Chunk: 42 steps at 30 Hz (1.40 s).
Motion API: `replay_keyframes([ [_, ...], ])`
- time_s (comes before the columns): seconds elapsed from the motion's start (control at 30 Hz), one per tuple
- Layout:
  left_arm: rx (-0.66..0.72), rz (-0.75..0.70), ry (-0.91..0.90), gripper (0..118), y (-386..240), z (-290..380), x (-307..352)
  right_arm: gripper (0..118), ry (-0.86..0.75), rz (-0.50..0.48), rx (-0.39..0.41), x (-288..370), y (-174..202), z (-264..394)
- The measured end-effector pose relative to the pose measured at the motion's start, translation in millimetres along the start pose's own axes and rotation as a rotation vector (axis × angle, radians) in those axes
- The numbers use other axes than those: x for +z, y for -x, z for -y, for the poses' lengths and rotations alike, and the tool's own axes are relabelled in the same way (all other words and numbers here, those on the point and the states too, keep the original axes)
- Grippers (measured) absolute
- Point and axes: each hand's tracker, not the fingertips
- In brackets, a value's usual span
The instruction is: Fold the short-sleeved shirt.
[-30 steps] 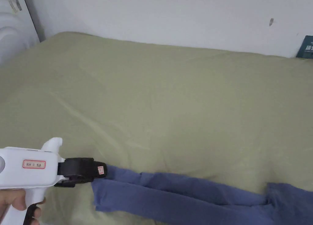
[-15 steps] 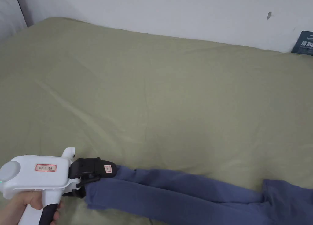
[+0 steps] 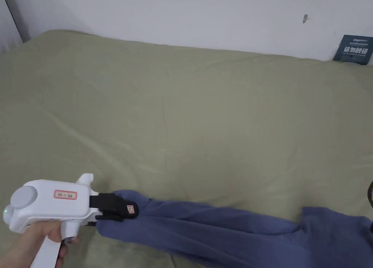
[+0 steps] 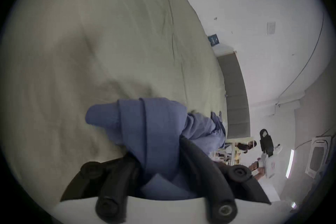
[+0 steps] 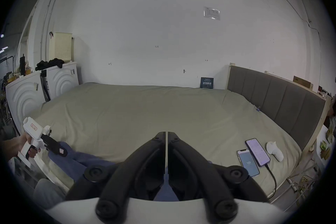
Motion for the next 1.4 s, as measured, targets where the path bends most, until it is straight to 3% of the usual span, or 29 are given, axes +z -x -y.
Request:
replay_keyframes([
  [0.23,0.006,-0.106,-0.125,10,-6.5,0.2,79.9,5,-0.024,-0.014,-0.018,3.3,-8.2,-5.5],
  [0.4,-0.060,-0.281,-0.137,10,-25.0,8.8,108.7,5,-0.038,-0.026,-0.019,4.8,-7.8,-8.0],
  [0.63,-0.307,-0.526,-0.107,10,-126.3,34.6,66.6,5,-0.046,-0.022,-0.049,16.5,-14.1,-3.6],
  [0.93,-0.476,-0.591,0.022,10,-208.5,72.9,-62.6,5,-0.022,0.000,-0.106,25.3,-37.1,12.9],
  [0.97,-0.477,-0.589,0.034,12,-210.5,77.1,-82.2,5,-0.016,0.005,-0.110,26.5,-39.8,14.2],
  [1.0,-0.491,-0.588,0.045,27,-214.5,85.3,-99.4,5,-0.013,0.007,-0.109,27.9,-42.0,14.9],
  [1.03,-0.502,-0.581,0.052,79,-213.6,89.5,-117.1,5,-0.011,0.012,-0.108,29.3,-44.7,16.3],
  [1.07,-0.522,-0.569,0.064,114,-211.5,93.7,-133.4,5,-0.010,0.018,-0.108,31.1,-47.3,17.0],
  [1.1,-0.544,-0.553,0.101,117,-210.0,97.3,-147.0,6,-0.008,0.023,-0.107,32.3,-49.7,17.2],
  [1.13,-0.545,-0.519,0.136,110,-209.2,103.0,-158.6,5,-0.004,0.031,-0.107,33.1,-52.1,17.4],
  [1.2,-0.501,-0.444,0.111,109,-208.8,104.5,-160.9,5,0.000,0.045,-0.110,34.7,-56.3,18.8],
  [1.33,-0.428,-0.411,0.082,108,-212.6,90.8,-122.8,6,0.010,0.054,-0.125,33.5,-61.3,22.4],
  [1.37,-0.407,-0.404,0.070,105,-210.0,87.4,-111.2,6,0.013,0.054,-0.128,32.5,-61.1,23.4],
  [1.4,-0.389,-0.390,0.035,94,-198.8,80.3,-100.4,6,0.015,0.052,-0.133,31.7,-60.7,24.0],
])
